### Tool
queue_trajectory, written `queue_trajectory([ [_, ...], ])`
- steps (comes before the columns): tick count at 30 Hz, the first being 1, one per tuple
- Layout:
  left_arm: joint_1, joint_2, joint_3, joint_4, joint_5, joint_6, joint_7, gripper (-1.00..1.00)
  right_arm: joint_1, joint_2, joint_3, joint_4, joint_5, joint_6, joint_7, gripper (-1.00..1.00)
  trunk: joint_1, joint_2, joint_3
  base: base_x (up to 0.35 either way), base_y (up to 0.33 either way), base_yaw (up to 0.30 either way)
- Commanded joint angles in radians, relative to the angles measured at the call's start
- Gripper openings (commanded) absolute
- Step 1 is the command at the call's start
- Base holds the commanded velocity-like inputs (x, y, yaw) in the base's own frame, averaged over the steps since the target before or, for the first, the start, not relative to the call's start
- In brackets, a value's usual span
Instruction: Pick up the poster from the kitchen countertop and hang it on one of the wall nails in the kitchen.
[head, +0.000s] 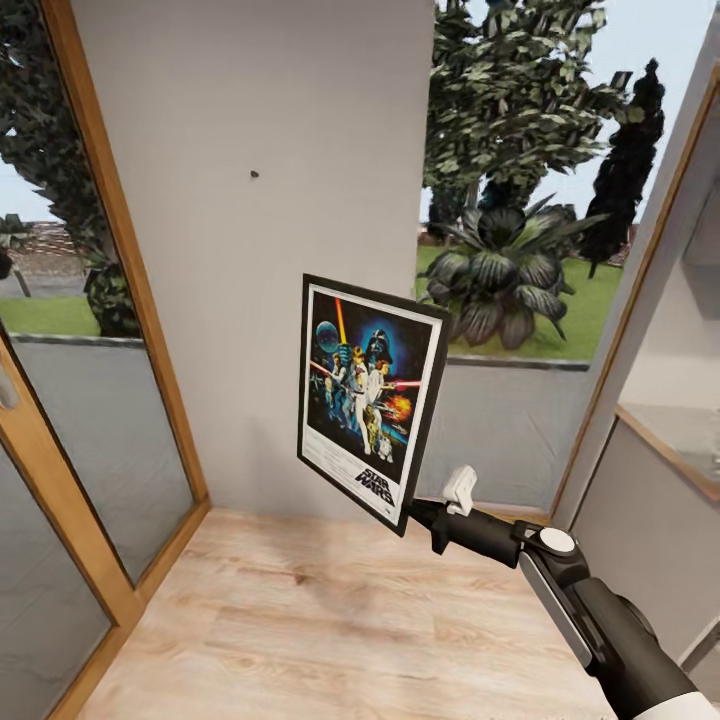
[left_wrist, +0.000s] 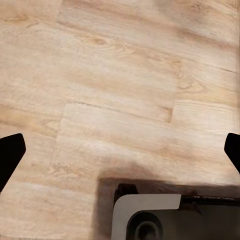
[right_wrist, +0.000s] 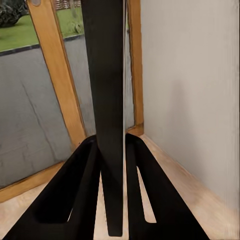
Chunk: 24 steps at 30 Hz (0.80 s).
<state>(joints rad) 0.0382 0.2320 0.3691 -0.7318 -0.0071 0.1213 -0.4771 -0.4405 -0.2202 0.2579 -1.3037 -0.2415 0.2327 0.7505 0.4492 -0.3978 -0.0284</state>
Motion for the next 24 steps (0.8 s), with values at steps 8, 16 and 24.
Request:
queue_trajectory([
  [8, 0.0, 0.0, 0.005, -0.003, 0.0, 0.009, -0.006, 1.0, -0.001, -0.001, 0.001, 0.0, -0.013, 0.01, 0.003, -1.0, 0.001, -0.002, 0.006, 0.002, 0.186, -0.209],
  [16, 0.0, 0.0, 0.005, -0.003, -0.001, 0.009, -0.006, 1.0, -0.001, -0.001, 0.001, 0.0, -0.012, 0.01, 0.003, -1.0, 0.001, -0.002, 0.007, 0.0, 0.29, 0.012],
  [24, 0.0, 0.0, 0.005, -0.003, -0.001, 0.009, -0.006, 1.0, -0.001, -0.001, 0.001, 0.0, -0.012, 0.008, 0.003, -1.0, 0.001, -0.002, 0.007, 0.078, 0.294, 0.11],
])
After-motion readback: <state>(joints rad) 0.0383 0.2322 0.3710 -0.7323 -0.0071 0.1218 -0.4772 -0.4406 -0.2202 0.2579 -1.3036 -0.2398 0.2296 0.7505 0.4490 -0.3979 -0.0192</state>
